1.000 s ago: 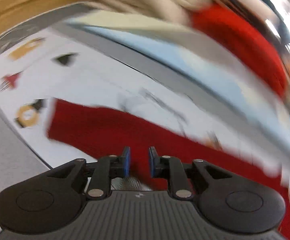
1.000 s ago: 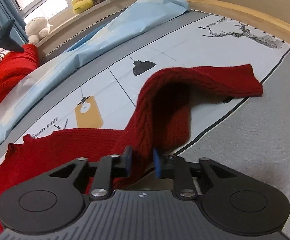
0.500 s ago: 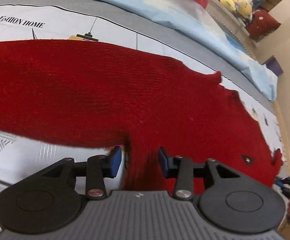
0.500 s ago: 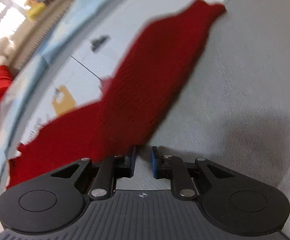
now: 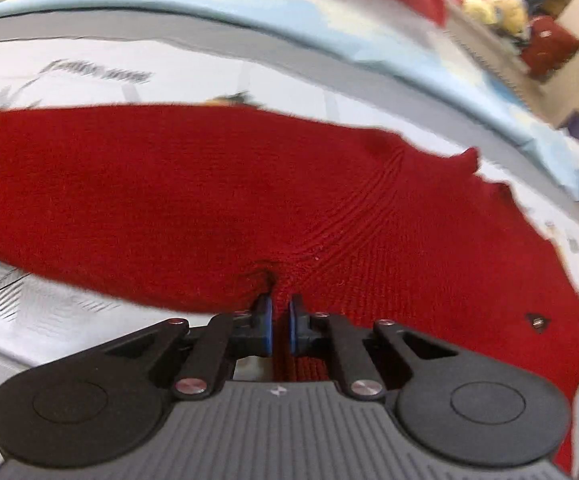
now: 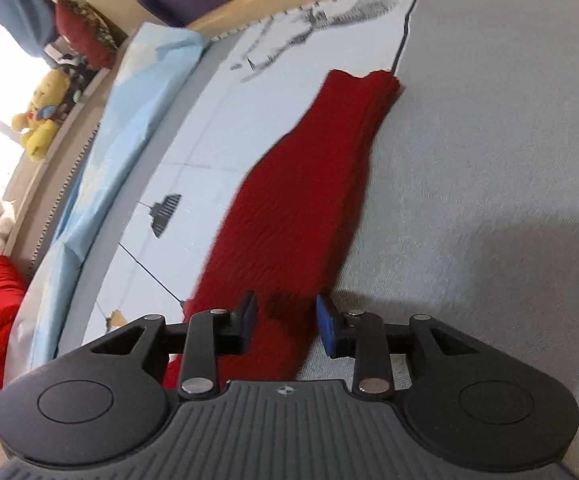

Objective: Fold small clothes

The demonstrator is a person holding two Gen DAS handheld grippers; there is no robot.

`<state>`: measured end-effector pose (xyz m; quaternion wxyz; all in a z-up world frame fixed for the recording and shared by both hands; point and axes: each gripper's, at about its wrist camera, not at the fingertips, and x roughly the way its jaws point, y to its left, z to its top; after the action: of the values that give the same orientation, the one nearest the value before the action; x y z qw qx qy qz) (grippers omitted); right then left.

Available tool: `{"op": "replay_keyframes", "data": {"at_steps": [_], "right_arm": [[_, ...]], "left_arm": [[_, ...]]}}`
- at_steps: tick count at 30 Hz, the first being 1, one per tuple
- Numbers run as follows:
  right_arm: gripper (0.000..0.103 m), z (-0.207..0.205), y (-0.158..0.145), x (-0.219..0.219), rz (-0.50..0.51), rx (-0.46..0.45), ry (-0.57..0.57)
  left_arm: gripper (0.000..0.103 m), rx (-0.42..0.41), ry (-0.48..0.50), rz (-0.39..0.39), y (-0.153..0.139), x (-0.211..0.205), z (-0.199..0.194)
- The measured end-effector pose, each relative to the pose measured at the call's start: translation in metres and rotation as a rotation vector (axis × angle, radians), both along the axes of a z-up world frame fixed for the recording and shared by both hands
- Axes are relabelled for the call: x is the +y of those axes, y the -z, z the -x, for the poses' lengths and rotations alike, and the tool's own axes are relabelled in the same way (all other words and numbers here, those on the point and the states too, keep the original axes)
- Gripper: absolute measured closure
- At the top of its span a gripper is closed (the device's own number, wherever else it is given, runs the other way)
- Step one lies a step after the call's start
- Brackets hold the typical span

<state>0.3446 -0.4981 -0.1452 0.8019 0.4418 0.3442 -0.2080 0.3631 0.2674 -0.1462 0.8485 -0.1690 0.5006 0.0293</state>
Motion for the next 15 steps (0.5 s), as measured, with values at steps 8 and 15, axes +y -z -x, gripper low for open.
{"op": "replay_keyframes", "data": {"at_steps": [8, 15], "right_arm": [[0.068, -0.019, 0.006, 0.018, -0.033, -0.004, -0.059], [0.094, -0.026, -0.021, 0.022, 0.156, -0.107, -0.113]], "left_arm": [[0.093, 0.087, -0.09, 0.073, -0.004, 0.02, 0.03], [0.091, 0.097, -0.024, 0.137, 0.003, 0.018, 0.027]]}}
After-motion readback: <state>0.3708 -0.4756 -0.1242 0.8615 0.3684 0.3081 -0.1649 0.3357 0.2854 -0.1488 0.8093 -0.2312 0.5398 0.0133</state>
